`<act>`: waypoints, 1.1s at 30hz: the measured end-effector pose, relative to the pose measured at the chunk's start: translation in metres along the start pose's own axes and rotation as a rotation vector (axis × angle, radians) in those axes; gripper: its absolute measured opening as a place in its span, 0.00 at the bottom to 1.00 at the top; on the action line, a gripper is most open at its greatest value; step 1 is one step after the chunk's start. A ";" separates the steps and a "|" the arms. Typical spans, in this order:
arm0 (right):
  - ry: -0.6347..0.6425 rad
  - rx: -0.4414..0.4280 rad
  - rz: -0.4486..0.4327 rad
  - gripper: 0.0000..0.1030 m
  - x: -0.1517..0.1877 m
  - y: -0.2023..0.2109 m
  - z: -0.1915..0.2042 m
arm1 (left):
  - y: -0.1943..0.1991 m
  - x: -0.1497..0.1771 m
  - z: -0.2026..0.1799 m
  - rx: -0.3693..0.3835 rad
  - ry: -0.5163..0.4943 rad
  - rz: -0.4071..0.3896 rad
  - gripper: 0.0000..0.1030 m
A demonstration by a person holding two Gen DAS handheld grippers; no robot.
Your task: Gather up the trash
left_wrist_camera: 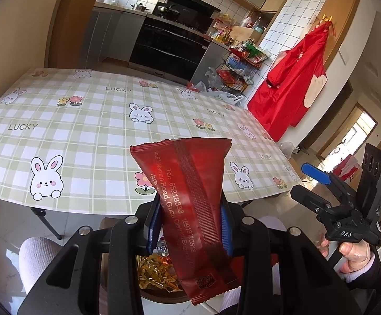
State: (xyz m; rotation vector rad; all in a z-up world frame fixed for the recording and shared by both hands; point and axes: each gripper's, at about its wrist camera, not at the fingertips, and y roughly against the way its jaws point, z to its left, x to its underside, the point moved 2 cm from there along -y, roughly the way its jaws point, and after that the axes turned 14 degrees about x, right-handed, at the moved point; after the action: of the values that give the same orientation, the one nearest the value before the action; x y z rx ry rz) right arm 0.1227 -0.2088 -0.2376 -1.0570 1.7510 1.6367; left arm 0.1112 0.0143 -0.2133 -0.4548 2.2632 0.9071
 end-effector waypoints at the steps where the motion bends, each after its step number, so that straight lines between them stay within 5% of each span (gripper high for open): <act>1: -0.004 0.001 0.003 0.94 0.001 -0.001 -0.001 | -0.002 0.001 0.000 0.002 -0.001 0.008 0.35; 8: -0.016 0.002 0.018 0.94 0.004 -0.005 -0.004 | -0.017 0.008 -0.001 0.021 -0.002 0.055 0.35; 13: -0.018 0.005 0.021 0.94 0.005 -0.006 -0.005 | -0.027 0.014 -0.001 0.050 0.002 0.094 0.45; 23: -0.017 0.006 0.024 0.94 0.006 -0.007 -0.003 | -0.025 0.013 -0.002 0.044 0.007 0.086 0.52; 33: -0.003 0.042 -0.019 0.94 -0.017 0.007 -0.009 | 0.005 -0.013 -0.023 -0.064 -0.171 -0.022 0.81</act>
State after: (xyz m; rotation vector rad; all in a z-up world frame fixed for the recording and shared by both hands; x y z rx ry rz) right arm 0.1280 -0.2143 -0.2183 -1.0481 1.7600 1.5819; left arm 0.1077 0.0019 -0.1895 -0.4137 2.0757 0.9715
